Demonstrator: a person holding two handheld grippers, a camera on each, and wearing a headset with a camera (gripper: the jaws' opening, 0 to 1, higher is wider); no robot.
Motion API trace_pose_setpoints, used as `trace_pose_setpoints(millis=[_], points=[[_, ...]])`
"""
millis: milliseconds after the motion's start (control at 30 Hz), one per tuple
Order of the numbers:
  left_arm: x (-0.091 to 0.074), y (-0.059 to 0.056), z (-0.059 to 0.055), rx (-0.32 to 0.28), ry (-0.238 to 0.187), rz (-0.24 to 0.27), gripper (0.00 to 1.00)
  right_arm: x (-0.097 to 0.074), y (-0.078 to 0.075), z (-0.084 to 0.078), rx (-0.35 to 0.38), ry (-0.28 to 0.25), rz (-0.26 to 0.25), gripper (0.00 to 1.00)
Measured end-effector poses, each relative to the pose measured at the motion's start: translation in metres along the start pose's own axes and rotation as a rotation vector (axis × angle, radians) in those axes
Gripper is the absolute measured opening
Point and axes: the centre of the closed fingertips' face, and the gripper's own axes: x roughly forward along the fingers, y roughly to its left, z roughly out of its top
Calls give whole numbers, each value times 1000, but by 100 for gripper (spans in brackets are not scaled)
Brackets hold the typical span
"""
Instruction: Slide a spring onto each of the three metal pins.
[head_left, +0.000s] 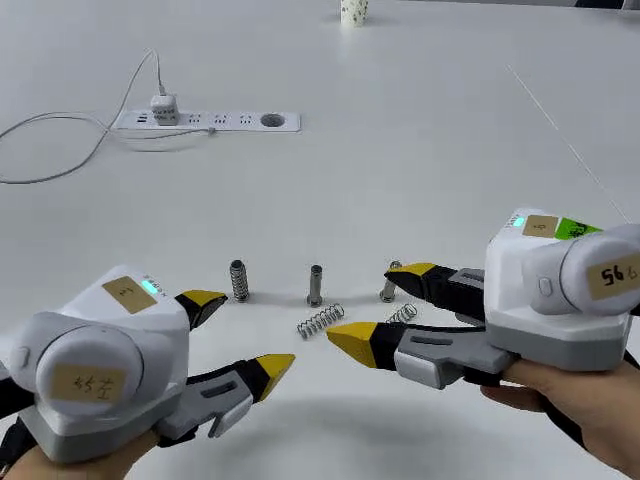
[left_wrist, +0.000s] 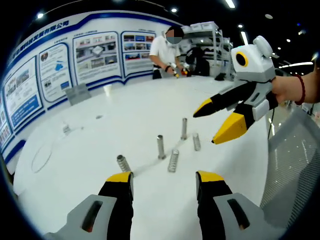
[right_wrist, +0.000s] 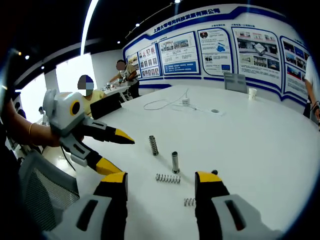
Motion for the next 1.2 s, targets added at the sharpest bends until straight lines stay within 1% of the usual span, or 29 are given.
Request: trace_pose_setpoints(millis=[133, 333, 700, 867, 1000, 1100, 1167, 1200], points=[[9, -3, 0, 13, 8, -28, 49, -5, -3, -4, -5, 10, 4, 56], [22, -6, -4, 27, 38, -56, 43, -11, -6, -12, -18, 31, 8, 56], [49, -13, -8, 71, 80, -99, 39, -15, -9, -24, 0, 45, 18, 60], [60, -15, -13, 60, 103, -116, 35, -17, -10, -29, 11, 50, 19, 61], [65, -15, -17, 55, 121, -121, 31, -19, -13, -30, 25, 47, 11, 61], [69, -15, -19, 49, 126, -128, 27, -20, -15, -31, 32, 47, 5, 61], [71, -15, -20, 54, 132, -134, 26, -21, -16, -32, 40, 44, 1, 61], [72, -16, -21, 67, 134, -136, 24, -21, -17, -32, 43, 44, -2, 61]])
